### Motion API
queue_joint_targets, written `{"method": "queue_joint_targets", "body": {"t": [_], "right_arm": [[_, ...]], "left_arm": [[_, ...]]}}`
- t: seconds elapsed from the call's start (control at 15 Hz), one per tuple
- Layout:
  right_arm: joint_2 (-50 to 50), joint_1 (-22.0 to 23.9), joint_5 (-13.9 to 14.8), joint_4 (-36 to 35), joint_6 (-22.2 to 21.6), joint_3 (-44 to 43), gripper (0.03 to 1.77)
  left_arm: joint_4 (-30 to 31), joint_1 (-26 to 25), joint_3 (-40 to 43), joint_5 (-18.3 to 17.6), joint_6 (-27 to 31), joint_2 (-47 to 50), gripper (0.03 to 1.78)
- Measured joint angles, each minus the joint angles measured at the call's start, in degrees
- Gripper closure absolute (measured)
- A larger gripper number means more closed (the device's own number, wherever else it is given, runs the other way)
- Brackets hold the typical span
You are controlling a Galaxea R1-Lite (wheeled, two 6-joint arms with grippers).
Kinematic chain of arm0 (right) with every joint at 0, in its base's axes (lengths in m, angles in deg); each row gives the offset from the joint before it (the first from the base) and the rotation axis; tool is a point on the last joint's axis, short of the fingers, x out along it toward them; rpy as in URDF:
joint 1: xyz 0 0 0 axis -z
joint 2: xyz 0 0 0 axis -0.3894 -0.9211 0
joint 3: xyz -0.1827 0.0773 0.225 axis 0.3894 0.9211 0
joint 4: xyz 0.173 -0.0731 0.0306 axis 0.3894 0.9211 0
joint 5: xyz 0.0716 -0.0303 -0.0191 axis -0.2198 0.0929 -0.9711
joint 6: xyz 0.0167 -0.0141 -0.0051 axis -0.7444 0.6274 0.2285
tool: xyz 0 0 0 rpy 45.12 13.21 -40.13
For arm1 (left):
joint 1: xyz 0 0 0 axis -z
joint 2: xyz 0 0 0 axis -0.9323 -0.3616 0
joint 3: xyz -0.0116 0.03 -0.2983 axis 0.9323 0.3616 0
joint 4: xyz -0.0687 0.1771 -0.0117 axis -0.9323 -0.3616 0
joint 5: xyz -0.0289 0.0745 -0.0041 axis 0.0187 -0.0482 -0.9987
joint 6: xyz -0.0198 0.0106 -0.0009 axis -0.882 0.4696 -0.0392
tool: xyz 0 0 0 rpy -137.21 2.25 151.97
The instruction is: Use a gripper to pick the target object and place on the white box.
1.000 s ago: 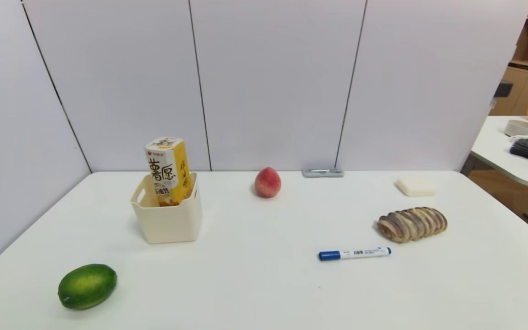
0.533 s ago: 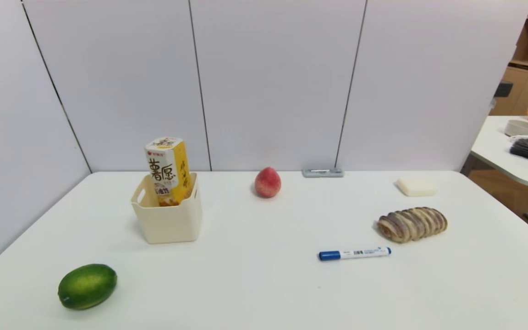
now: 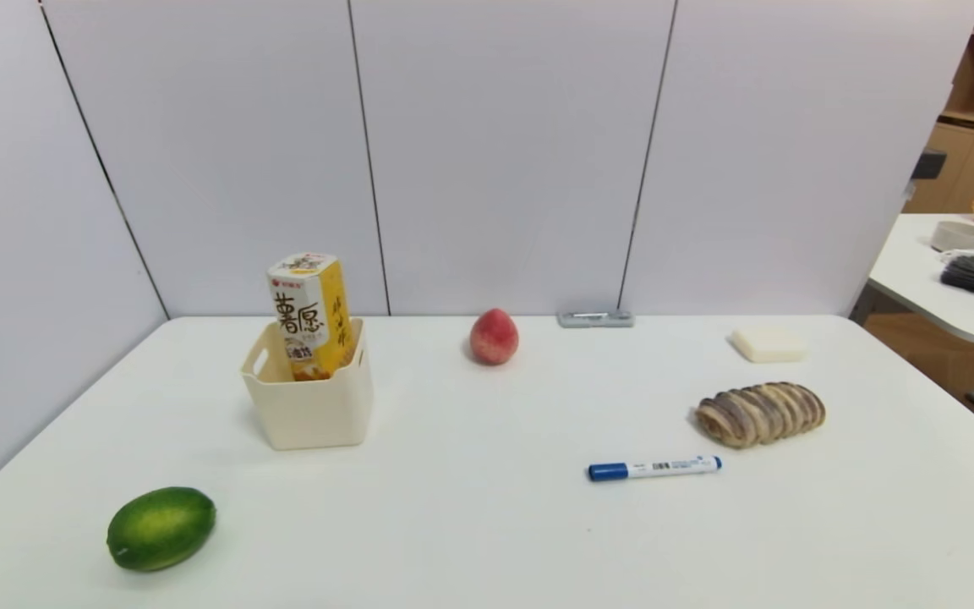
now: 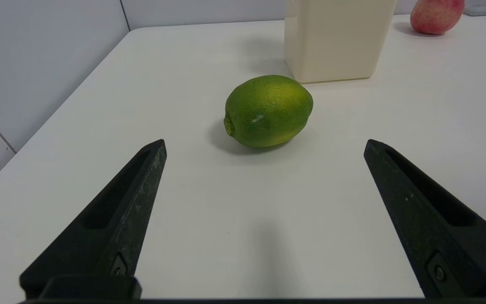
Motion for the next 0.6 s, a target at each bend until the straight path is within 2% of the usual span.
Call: {"method": "queue_joint_targets", "body": {"t": [0.33, 0.6], "right_arm": [[0.0, 0.0, 0.0, -0.2, 1.9, 0.0, 0.10], [0.0, 0.0, -0.1, 0.0, 1.3, 0.0, 0.10]], "left_arm": [[0.0, 0.0, 0.0, 0.0, 0.0, 0.0, 0.12], [0.0, 0.0, 0.0, 0.0, 0.0, 0.0, 0.12]]}}
